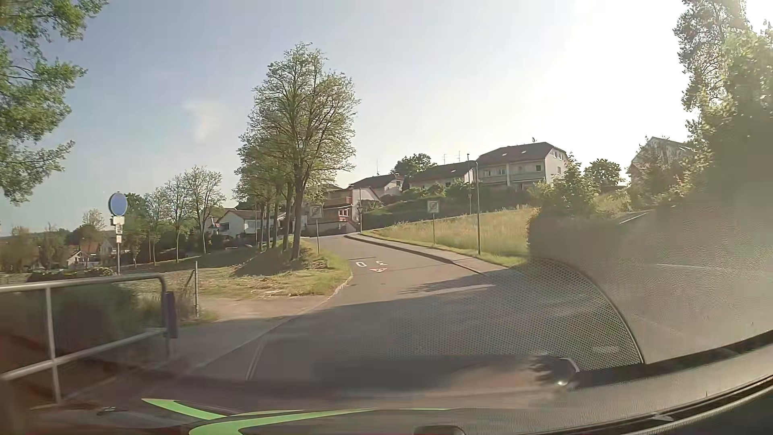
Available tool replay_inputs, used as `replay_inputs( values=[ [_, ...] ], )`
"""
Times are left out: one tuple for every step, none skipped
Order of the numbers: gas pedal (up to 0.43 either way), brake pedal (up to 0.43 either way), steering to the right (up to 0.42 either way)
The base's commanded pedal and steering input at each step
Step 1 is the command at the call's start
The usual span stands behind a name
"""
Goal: Follow the waypoints while adhering to traffic rules and regulations
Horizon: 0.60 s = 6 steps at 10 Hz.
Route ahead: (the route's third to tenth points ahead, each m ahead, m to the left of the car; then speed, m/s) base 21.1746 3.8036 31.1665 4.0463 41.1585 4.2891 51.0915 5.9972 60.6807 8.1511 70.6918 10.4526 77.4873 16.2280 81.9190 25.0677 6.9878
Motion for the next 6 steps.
replay_inputs(
  values=[
    [0.047,0.000,0.050],
    [0.047,0.000,0.050],
    [0.047,0.000,0.050],
    [0.047,0.000,0.048],
    [0.059,0.000,0.047],
    [0.079,0.000,0.046]
  ],
)
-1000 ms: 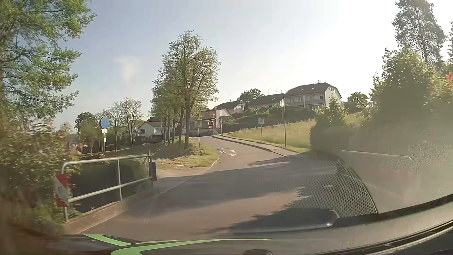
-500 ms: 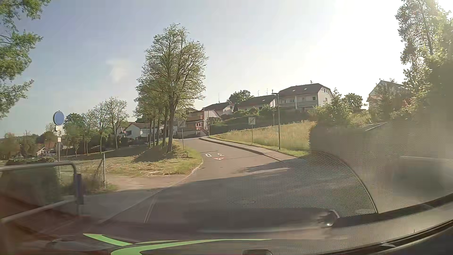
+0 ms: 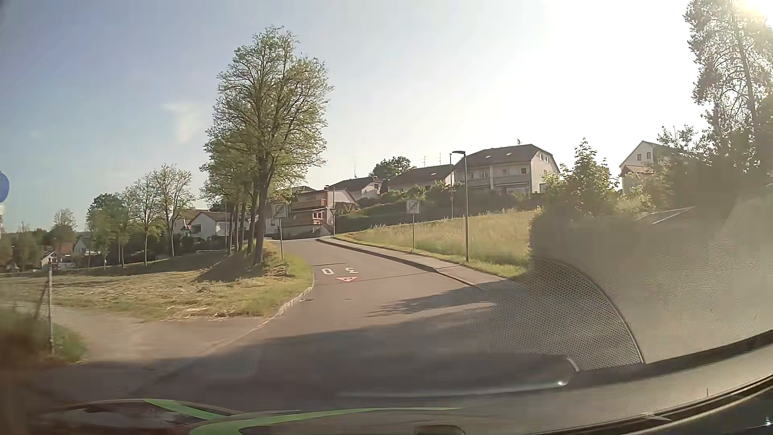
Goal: Follow the waypoints while adhering to traffic rules and regulations
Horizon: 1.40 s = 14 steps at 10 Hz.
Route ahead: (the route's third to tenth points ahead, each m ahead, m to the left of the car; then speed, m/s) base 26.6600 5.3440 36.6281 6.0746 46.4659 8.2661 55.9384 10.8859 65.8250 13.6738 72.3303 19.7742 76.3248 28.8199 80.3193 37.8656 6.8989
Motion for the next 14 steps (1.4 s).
replay_inputs(
  values=[
    [0.087,0.000,0.045],
    [0.087,0.000,0.040],
    [0.087,0.000,0.031],
    [0.087,0.000,0.019],
    [0.087,0.000,0.005],
    [0.110,0.000,-0.002],
    [0.110,0.000,-0.003],
    [0.110,0.000,-0.006],
    [0.110,0.000,-0.015],
    [0.110,0.000,-0.027],
    [0.110,0.000,-0.033],
    [0.110,0.000,-0.036],
    [0.110,0.000,-0.043],
    [0.110,0.000,-0.053]
  ],
)
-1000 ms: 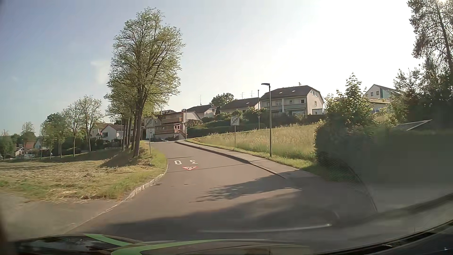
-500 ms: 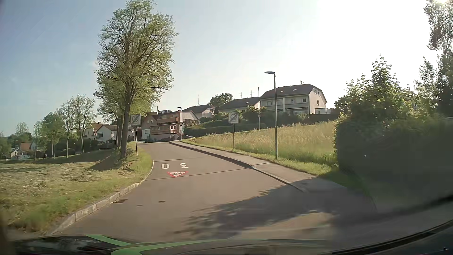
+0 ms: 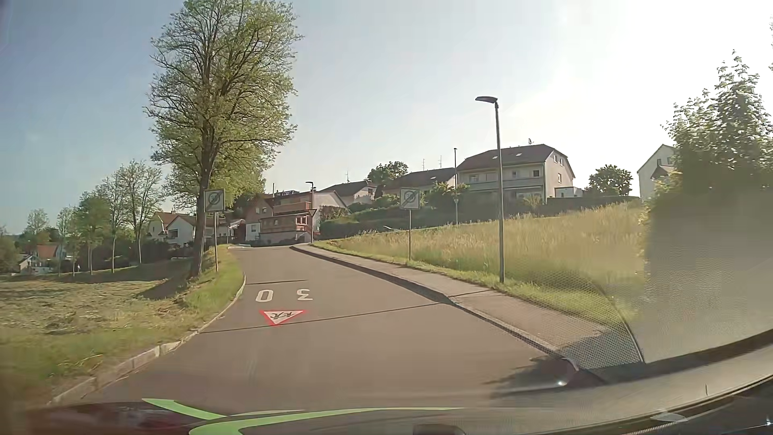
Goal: Follow the waypoints while adhering to traffic rules and regulations
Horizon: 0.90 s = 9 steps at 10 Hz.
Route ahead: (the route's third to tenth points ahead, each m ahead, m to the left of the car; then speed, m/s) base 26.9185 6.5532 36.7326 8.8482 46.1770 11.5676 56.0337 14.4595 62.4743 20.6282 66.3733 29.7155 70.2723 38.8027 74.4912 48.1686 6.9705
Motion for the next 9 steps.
replay_inputs(
  values=[
    [0.118,0.000,-0.059],
    [0.118,0.000,-0.064],
    [0.118,0.000,-0.067],
    [0.118,0.000,-0.074],
    [0.118,0.000,-0.081],
    [0.130,0.000,-0.086],
    [0.130,0.000,-0.088],
    [0.130,0.000,-0.089],
    [0.130,0.000,-0.089]
  ],
)
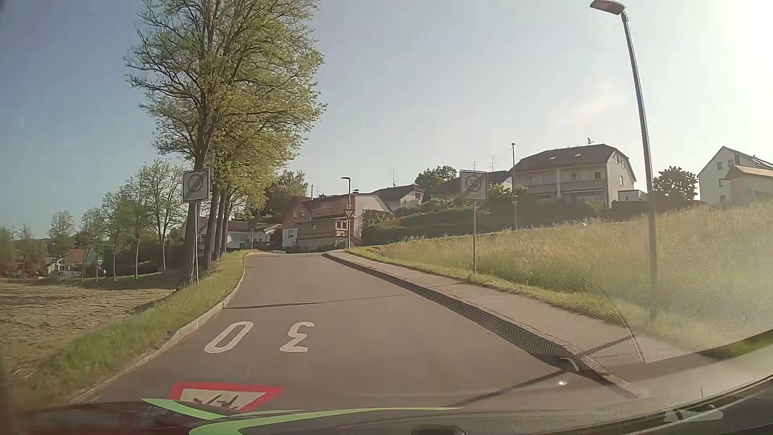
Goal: Follow the waypoints while adhering to traffic rules and regulations
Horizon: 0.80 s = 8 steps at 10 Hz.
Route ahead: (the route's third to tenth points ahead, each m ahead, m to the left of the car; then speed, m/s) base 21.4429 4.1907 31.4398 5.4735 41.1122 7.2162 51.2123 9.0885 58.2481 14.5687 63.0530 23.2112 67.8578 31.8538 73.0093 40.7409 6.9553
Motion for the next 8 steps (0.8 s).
replay_inputs(
  values=[
    [0.138,0.000,-0.090],
    [0.138,0.000,-0.091],
    [0.138,0.000,-0.091],
    [0.138,0.000,-0.091],
    [0.150,0.000,-0.091],
    [0.157,0.000,-0.091],
    [0.169,0.000,-0.089],
    [0.169,0.000,-0.088]
  ],
)
